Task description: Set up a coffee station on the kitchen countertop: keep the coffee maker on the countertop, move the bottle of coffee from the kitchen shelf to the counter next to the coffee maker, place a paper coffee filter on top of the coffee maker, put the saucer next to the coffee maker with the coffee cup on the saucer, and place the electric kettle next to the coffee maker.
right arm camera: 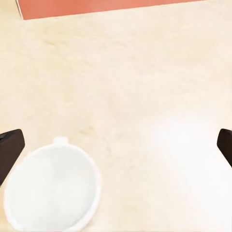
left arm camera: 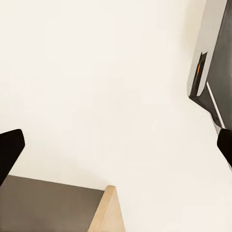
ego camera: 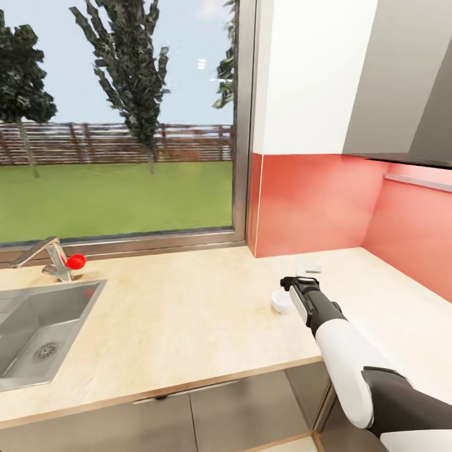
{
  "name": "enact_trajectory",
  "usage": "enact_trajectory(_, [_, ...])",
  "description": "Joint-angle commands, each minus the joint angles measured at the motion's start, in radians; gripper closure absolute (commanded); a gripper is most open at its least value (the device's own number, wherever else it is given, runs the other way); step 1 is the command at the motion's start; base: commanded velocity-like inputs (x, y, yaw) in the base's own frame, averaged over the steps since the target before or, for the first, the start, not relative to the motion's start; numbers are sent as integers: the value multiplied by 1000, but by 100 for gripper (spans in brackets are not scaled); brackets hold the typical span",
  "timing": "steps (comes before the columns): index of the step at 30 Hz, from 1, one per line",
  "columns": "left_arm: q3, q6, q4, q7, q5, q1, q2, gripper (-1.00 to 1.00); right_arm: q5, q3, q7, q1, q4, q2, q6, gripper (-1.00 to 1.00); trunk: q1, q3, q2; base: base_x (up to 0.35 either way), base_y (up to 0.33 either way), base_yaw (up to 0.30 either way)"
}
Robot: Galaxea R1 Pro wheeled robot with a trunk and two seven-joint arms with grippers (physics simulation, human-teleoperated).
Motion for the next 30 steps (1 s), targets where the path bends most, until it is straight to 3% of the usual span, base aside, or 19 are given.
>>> enact_trajectory(1, [1,3,-3,1,4,1,0,-100,10,-6,2,-1,3,0,6,-100,1,-2,-2,225,0,0])
enact_trajectory(20, [3,2,0,1,4,1,1,-100,10,-7,2,-1,118,-3,5,-100,1,-2,-2,27,0,0])
enact_trajectory(30, [3,2,0,1,4,1,1,-100,10,-6,2,-1,157,-20,3,-100,1,-2,-2,111,0,0])
